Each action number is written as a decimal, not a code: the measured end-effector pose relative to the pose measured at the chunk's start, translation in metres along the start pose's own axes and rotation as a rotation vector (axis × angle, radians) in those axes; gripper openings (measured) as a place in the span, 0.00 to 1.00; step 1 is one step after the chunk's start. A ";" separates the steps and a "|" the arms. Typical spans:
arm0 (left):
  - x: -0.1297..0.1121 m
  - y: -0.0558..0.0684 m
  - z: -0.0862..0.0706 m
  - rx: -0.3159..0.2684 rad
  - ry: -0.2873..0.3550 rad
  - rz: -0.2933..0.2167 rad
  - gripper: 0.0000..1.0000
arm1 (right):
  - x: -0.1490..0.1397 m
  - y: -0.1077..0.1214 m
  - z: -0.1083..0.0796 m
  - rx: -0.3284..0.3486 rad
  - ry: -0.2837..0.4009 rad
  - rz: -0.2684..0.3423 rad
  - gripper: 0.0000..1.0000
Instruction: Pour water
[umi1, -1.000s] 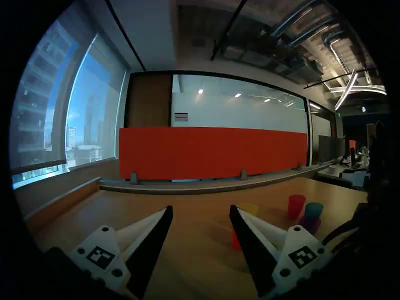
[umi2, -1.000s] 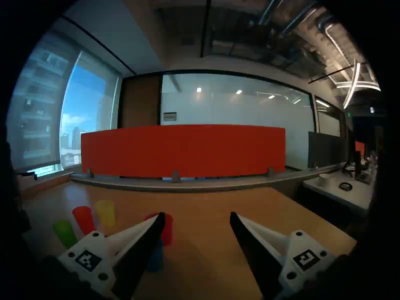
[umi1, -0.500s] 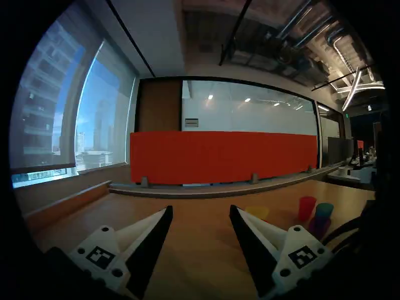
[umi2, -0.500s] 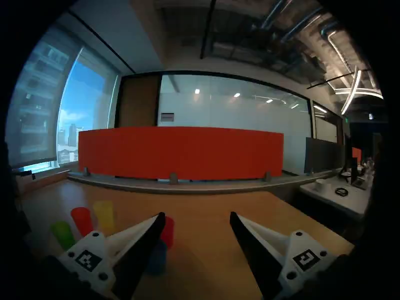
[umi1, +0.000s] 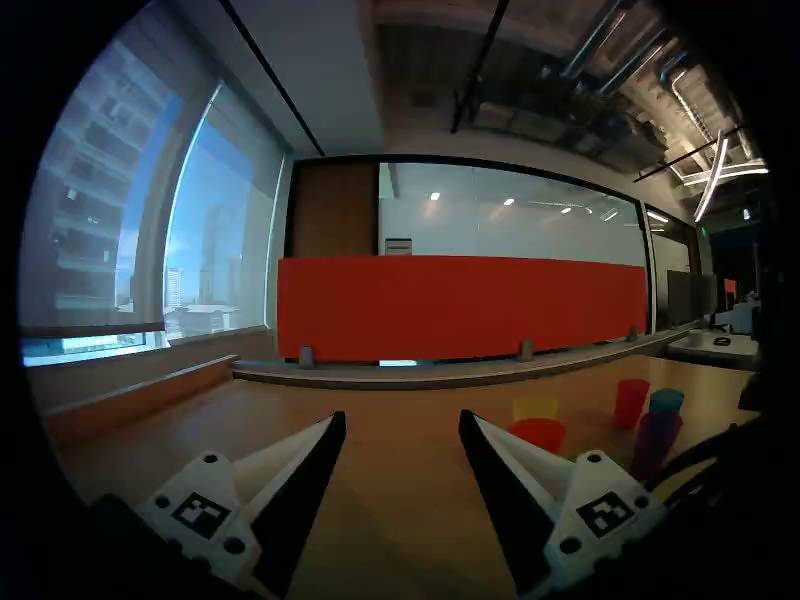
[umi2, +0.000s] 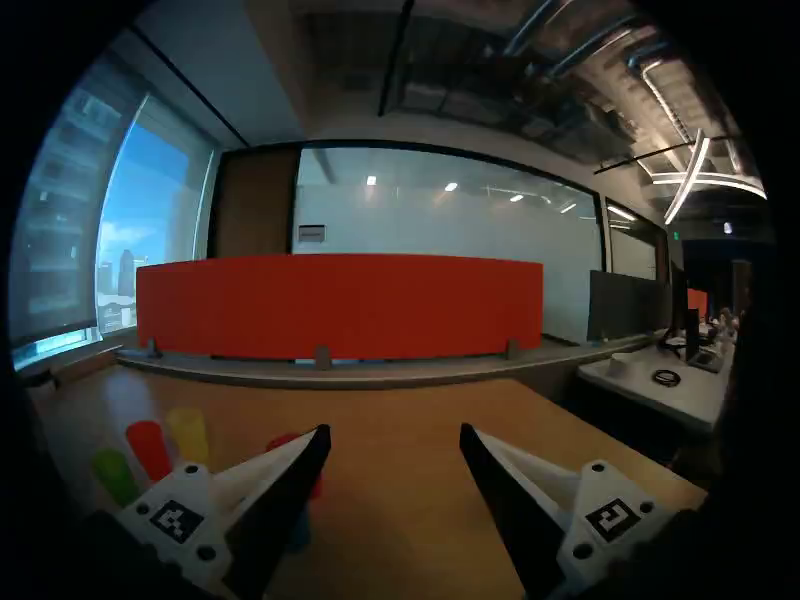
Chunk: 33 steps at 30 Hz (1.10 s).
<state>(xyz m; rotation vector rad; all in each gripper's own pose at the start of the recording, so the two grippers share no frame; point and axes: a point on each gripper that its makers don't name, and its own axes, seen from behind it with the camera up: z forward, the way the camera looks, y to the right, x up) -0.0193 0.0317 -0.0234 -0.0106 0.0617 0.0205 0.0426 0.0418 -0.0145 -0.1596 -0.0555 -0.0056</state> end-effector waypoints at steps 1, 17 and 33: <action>-0.002 -0.001 0.000 0.000 -0.001 -0.004 0.84 | -0.001 0.000 0.000 -0.001 -0.003 -0.001 1.00; -0.019 -0.012 0.003 0.008 -0.016 -0.005 0.84 | -0.006 -0.006 -0.004 0.003 -0.021 -0.030 1.00; -0.027 -0.018 0.004 0.019 -0.036 0.003 0.84 | 0.000 -0.005 -0.006 -0.006 -0.016 -0.043 1.00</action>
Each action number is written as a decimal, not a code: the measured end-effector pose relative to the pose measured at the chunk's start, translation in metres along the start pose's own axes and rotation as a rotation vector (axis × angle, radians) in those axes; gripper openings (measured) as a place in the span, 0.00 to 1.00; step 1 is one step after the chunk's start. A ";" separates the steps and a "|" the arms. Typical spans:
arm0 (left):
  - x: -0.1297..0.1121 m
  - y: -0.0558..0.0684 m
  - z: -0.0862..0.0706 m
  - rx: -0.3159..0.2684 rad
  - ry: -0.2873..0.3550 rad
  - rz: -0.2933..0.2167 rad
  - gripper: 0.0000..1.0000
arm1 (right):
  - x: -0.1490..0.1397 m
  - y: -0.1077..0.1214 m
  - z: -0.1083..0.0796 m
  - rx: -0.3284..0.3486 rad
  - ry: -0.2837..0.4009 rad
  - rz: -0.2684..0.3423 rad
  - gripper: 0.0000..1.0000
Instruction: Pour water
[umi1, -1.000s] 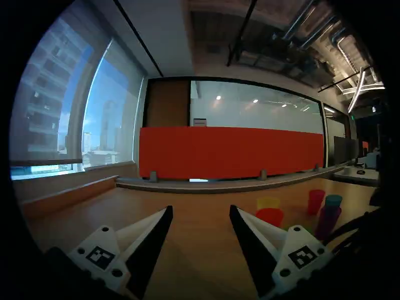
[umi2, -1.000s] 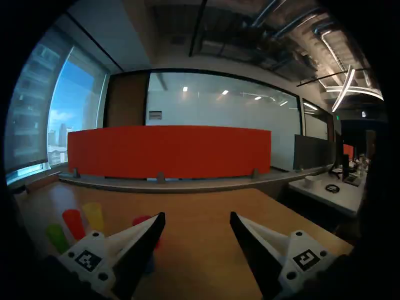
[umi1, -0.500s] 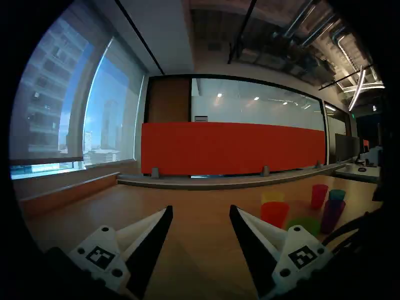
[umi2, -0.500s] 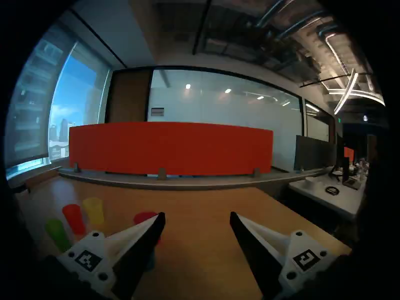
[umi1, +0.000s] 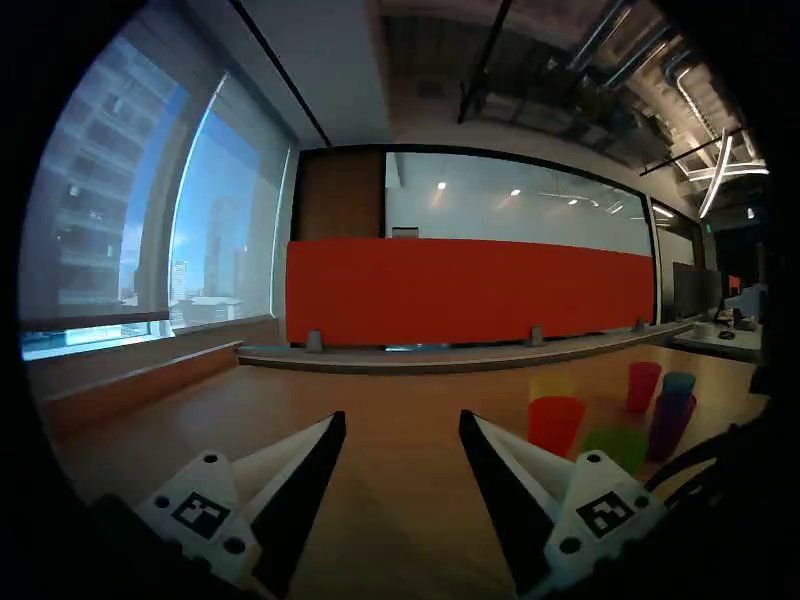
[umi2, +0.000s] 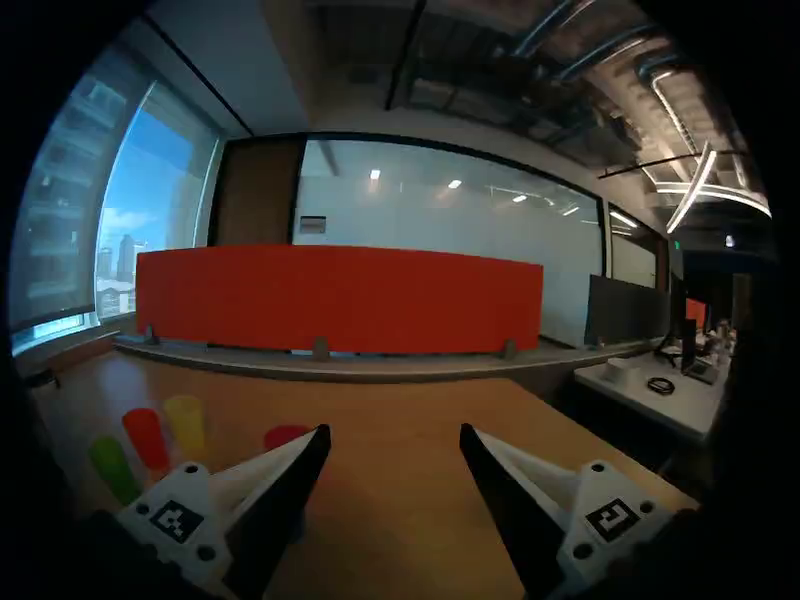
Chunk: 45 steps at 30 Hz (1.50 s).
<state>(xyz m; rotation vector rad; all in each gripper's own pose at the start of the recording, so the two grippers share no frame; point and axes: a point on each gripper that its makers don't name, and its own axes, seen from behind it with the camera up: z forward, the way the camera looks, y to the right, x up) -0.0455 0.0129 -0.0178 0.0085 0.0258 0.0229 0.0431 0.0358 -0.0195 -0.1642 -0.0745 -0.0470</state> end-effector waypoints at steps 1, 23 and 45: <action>-0.001 0.000 0.000 0.000 -0.003 0.002 0.84 | 0.000 0.000 0.000 0.000 0.001 -0.002 1.00; -0.005 0.002 0.001 -0.003 -0.012 0.008 0.84 | -0.001 0.002 -0.006 0.019 0.037 0.016 1.00; -0.005 0.003 0.000 -0.002 -0.012 0.007 0.84 | -0.009 -0.021 0.003 0.092 0.162 0.003 1.00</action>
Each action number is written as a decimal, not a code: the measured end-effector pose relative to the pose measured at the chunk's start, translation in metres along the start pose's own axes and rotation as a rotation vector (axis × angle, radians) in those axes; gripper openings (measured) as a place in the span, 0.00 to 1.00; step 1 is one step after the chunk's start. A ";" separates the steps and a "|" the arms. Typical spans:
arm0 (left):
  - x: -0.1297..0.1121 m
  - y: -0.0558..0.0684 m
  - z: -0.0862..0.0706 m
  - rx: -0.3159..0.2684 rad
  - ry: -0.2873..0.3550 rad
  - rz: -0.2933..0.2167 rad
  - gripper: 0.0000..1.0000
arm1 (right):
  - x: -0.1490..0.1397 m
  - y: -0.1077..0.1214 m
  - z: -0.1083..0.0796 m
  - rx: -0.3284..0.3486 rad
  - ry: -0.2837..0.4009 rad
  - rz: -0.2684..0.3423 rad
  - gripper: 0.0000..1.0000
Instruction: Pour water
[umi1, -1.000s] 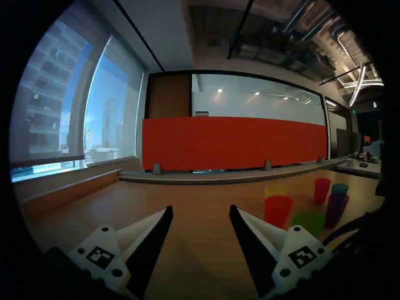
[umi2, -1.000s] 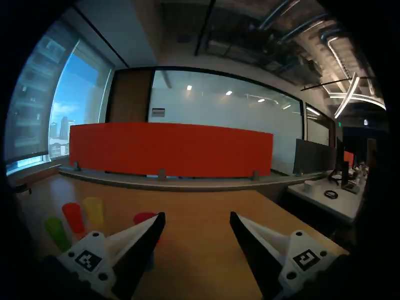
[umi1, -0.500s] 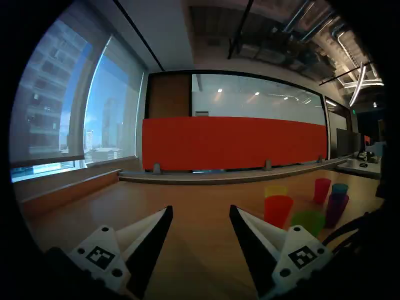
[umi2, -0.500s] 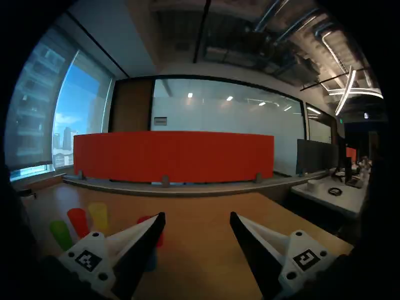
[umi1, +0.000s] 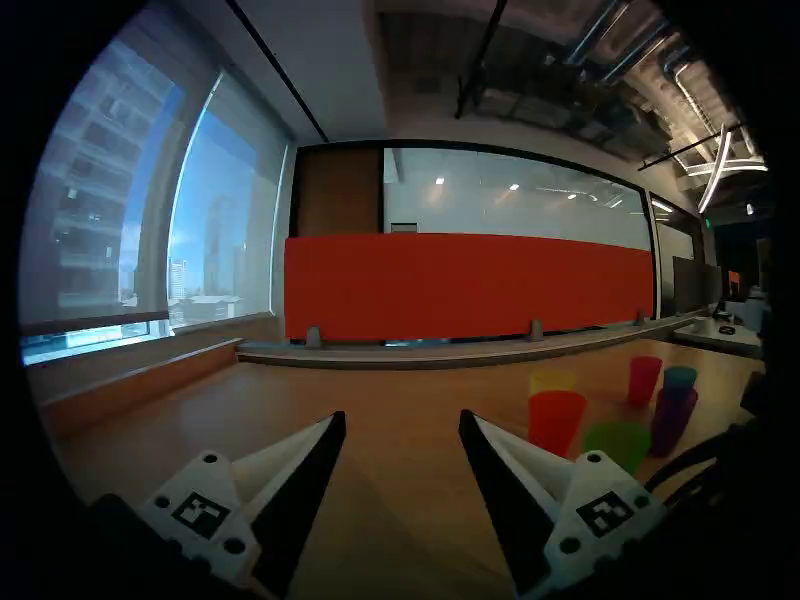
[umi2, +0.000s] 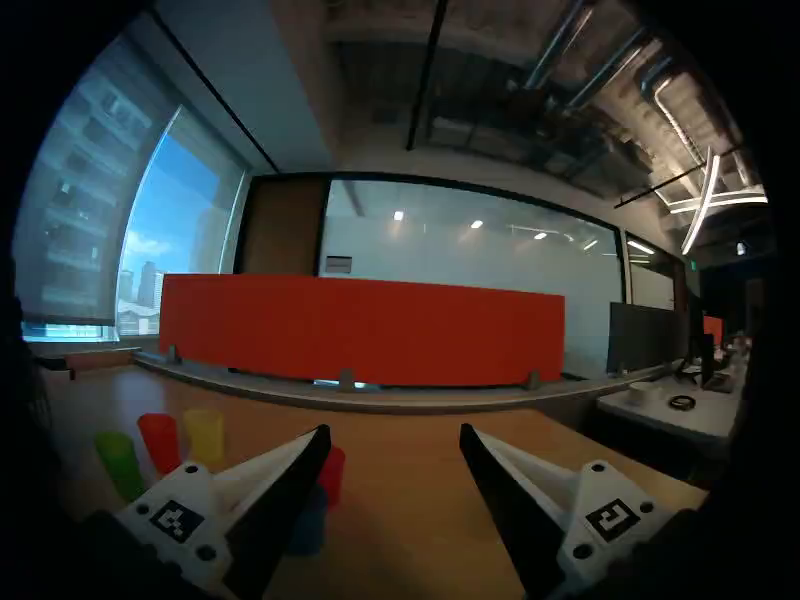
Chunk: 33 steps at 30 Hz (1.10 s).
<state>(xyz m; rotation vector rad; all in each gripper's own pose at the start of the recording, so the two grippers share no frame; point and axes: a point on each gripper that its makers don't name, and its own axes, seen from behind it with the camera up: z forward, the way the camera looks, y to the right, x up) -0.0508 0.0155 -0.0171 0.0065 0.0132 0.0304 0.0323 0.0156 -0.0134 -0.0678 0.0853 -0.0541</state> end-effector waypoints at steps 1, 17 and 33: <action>0.000 0.000 0.000 0.000 0.000 0.000 0.84 | -0.002 -0.001 0.001 0.003 0.001 0.006 1.00; 0.000 -0.001 0.000 0.000 0.000 0.000 0.84 | -0.026 -0.006 0.013 0.032 -0.005 0.054 1.00; 0.000 -0.001 0.000 0.000 0.000 0.000 0.84 | -0.044 -0.012 0.014 0.055 -0.032 0.048 1.00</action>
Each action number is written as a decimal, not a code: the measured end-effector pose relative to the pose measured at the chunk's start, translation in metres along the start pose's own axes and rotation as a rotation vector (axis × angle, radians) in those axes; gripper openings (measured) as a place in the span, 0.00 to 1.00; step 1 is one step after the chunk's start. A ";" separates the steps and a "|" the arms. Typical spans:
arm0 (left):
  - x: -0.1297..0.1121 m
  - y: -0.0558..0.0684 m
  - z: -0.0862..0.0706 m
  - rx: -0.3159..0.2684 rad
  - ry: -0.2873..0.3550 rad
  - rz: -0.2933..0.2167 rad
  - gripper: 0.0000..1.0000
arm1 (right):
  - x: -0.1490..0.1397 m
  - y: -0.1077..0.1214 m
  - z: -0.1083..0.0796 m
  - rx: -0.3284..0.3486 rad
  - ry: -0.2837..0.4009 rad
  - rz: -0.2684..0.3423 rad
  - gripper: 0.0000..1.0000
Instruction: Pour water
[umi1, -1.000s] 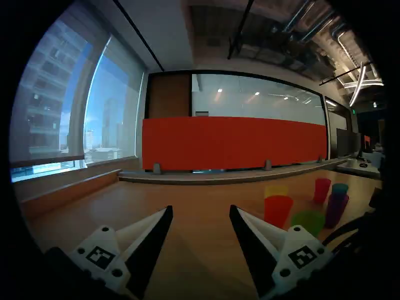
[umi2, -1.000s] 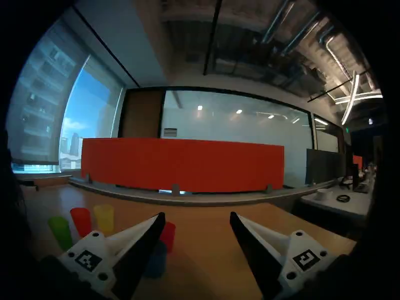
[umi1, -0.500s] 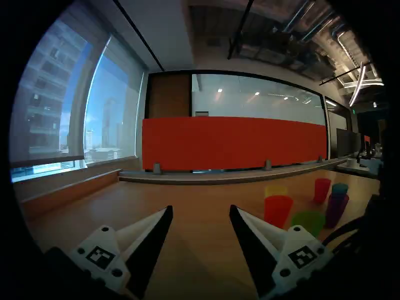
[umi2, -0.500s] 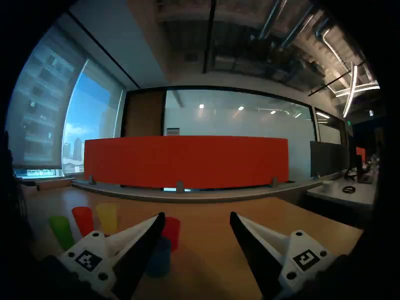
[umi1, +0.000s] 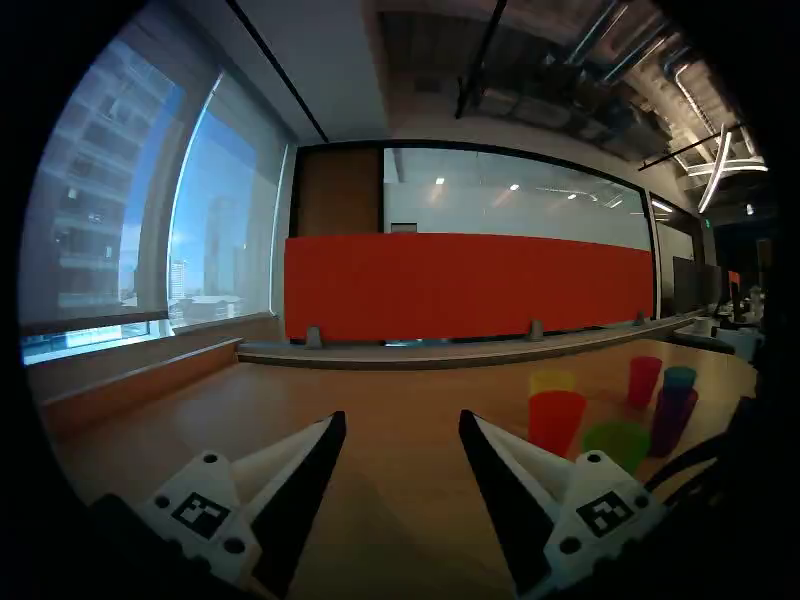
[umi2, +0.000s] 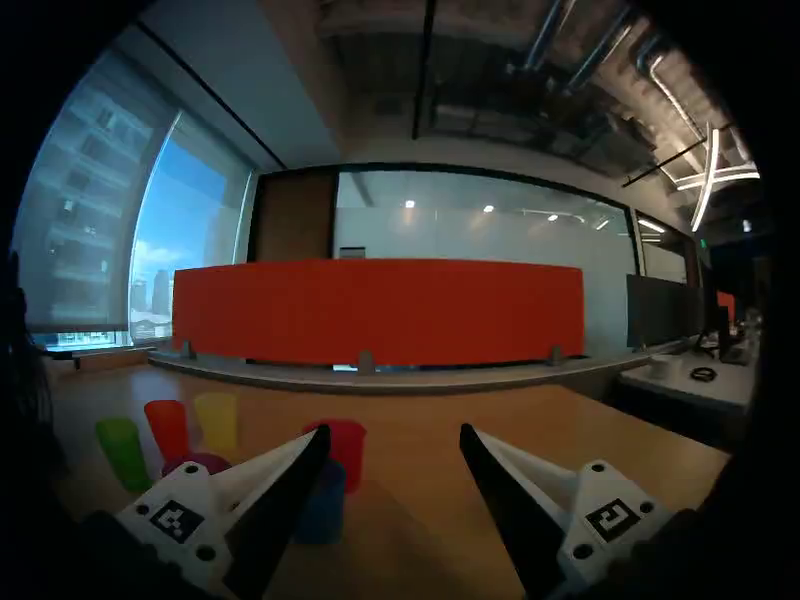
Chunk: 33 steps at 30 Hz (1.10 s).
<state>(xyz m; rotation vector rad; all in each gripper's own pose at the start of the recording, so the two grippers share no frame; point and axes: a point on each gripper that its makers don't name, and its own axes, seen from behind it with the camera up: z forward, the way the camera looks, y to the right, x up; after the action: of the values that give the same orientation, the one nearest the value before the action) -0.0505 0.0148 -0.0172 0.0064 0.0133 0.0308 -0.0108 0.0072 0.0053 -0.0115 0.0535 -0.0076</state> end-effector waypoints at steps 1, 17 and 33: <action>0.000 0.000 0.000 0.000 0.000 0.000 0.84 | -0.001 0.000 0.000 0.001 -0.002 0.000 1.00; -0.001 0.000 0.000 0.000 0.000 0.000 0.84 | -0.007 0.000 0.000 -0.002 -0.032 0.005 1.00; 0.000 0.000 0.000 0.000 0.000 0.000 0.84 | -0.008 0.001 0.002 -0.004 -0.034 0.005 1.00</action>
<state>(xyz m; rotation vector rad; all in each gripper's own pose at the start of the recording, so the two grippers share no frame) -0.0507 0.0146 -0.0169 0.0063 0.0133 0.0304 -0.0185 0.0084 0.0074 -0.0155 0.0195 -0.0019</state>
